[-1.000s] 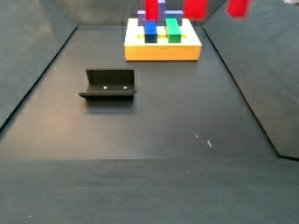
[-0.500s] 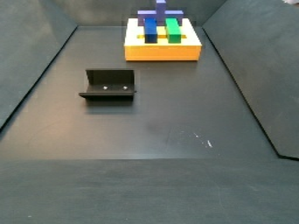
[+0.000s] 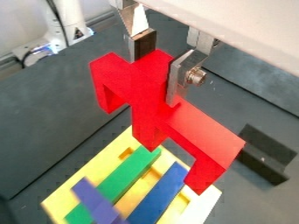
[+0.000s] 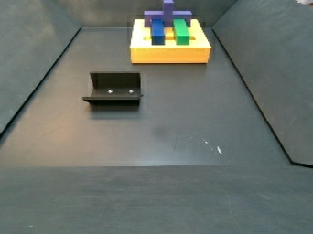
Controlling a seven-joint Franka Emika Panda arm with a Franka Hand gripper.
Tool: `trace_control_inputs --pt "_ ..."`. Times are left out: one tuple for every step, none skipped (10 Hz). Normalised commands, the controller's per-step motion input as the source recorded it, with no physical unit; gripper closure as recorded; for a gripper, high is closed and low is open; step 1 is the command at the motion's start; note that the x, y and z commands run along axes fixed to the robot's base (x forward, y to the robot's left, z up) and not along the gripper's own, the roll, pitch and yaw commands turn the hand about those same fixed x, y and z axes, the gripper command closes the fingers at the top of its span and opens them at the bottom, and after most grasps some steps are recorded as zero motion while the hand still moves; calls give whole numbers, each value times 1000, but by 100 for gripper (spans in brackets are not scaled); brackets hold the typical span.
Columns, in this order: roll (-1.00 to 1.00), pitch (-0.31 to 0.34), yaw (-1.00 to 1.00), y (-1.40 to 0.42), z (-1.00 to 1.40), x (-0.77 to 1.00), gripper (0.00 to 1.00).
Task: Pick up the red object. Move up. Move to above the board. Insert the red object.
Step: Move to above the board, then insert the red object.
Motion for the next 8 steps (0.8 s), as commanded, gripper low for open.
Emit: trace_control_inputs --pt "27 138 4 -168 37 92 100" --pt "0 0 0 194 -363 0 100" --pt "31 0 0 360 -580 9 100" --pt "57 -67 0 317 -1000 29 100" --pt "139 -60 0 97 -977 26 100" --pt "233 -50 0 0 -826 146 100" --pt "261 -19 0 0 -817 134 100" --pt "219 -41 -46 9 -900 3 100"
